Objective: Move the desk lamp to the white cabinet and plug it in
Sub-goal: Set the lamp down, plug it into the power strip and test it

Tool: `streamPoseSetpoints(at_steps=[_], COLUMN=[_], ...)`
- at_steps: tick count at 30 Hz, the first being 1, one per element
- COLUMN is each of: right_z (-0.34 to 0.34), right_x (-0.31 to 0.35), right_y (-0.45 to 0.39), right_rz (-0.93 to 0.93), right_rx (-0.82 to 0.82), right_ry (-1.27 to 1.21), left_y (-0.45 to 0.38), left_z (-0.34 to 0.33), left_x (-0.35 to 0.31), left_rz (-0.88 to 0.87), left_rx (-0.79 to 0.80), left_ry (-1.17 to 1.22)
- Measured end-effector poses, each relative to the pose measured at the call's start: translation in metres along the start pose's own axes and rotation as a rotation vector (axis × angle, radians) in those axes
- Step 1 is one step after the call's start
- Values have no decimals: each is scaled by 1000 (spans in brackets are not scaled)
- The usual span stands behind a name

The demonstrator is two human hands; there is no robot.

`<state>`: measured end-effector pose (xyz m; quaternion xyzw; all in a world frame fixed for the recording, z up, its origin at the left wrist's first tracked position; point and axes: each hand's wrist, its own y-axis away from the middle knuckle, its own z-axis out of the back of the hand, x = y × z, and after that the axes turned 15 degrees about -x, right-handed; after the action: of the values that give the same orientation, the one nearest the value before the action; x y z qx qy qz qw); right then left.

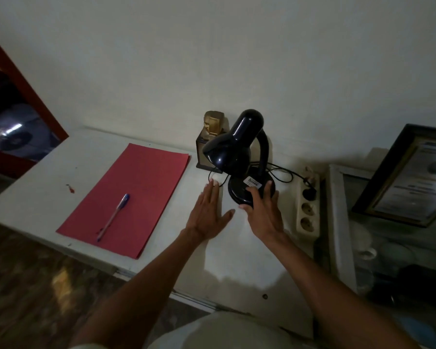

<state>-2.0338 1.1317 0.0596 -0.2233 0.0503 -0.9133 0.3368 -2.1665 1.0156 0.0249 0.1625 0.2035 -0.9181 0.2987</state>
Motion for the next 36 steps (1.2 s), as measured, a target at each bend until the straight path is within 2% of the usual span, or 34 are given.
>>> streamPoseSetpoints(at_steps=[4, 8, 13, 16, 18, 27, 36], right_z=[-3, -6, -8, -9, -9, 0, -1], right_x=[3, 6, 13, 12, 11, 15, 15], right_y=[5, 7, 7, 4, 4, 4, 4], right_rz=[45, 113, 73, 85, 79, 93, 43], right_rx=[-33, -108, -48, 46, 78, 0, 14], right_ry=[77, 151, 248, 310, 300, 279, 265], left_y=[24, 32, 42, 43, 45, 48, 48], left_z=[-4, -2, 6, 14, 16, 12, 13], left_x=[1, 1, -5, -9, -11, -7, -6], left_rz=[40, 50, 69, 84, 100, 91, 76], left_rx=[21, 30, 27, -31, -46, -38, -36], left_ry=[-134, -145, -140, -164, -175, -151, -171])
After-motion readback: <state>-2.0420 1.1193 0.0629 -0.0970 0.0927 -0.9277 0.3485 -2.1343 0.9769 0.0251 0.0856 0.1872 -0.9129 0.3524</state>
